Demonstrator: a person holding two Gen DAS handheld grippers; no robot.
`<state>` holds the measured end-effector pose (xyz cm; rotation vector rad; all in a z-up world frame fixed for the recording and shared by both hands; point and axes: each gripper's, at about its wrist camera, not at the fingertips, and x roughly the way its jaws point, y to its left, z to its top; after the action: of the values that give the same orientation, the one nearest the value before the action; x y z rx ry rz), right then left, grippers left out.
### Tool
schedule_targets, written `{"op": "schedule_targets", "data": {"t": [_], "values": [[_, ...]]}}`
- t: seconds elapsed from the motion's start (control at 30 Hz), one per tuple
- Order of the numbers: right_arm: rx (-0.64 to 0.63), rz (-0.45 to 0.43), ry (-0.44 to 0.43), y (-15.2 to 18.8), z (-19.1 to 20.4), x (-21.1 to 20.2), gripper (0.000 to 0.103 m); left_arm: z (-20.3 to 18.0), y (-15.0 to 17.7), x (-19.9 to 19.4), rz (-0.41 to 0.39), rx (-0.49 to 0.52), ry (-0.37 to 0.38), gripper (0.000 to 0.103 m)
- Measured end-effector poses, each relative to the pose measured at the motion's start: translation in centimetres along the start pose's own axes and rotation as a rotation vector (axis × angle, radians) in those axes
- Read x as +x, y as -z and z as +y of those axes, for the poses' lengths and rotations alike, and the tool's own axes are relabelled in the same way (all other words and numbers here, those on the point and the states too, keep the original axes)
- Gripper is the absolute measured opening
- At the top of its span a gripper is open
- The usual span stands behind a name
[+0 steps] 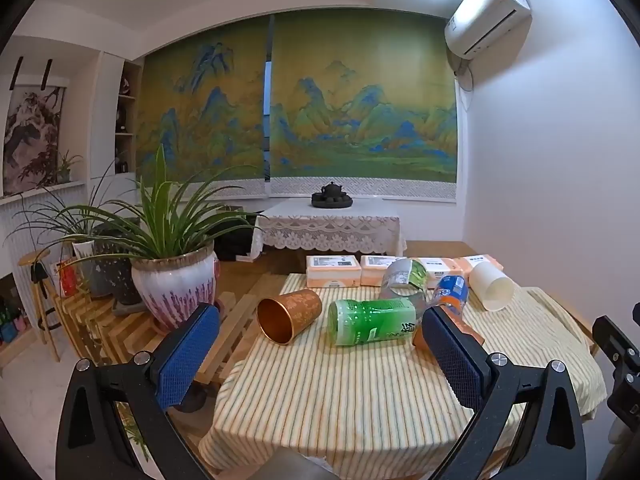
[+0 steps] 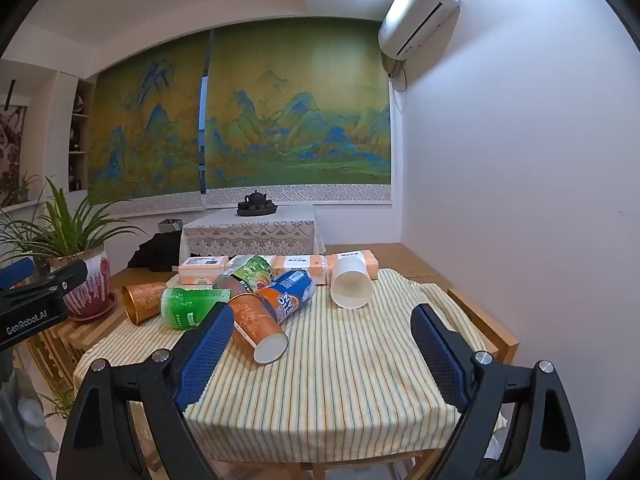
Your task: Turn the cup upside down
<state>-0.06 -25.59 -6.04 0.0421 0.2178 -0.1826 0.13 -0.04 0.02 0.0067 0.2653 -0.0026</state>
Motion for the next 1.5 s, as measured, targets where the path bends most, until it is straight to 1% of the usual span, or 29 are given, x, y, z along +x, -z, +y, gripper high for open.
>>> {"op": "schedule_targets", "data": {"t": [0.1, 0.27, 0.43, 0.53, 0.77, 1.5], "values": [[-0.004, 0.001, -0.004, -0.1, 0.1, 0.0, 0.087, 0.2, -0.1, 0.0, 0.01, -0.012, 0.006, 0.102], [0.005, 0.002, -0.002, -0.2, 0.1, 0.0, 0.087, -0.3, 0.1, 0.3, 0.003, -0.01, 0.005, 0.102], [0.004, 0.003, -0.005, -0.1, 0.0, 0.6, 0.087, -0.1, -0.1, -0.3, -0.009, -0.005, 0.014, 0.103], [0.003, -0.001, -0.006, -0.2, 0.2, 0.1, 0.087, -0.4, -0.1, -0.6, -0.013, 0.004, 0.014, 0.102], [0.0, -0.002, -0.006, -0.3, 0.1, 0.3, 0.088, -0.4, -0.1, -0.9, -0.027, 0.01, 0.015, 0.102], [-0.011, -0.006, -0.002, -0.6, 0.2, 0.1, 0.088, -0.5, -0.2, -1.1, -0.032, 0.005, 0.02, 0.103]]}}
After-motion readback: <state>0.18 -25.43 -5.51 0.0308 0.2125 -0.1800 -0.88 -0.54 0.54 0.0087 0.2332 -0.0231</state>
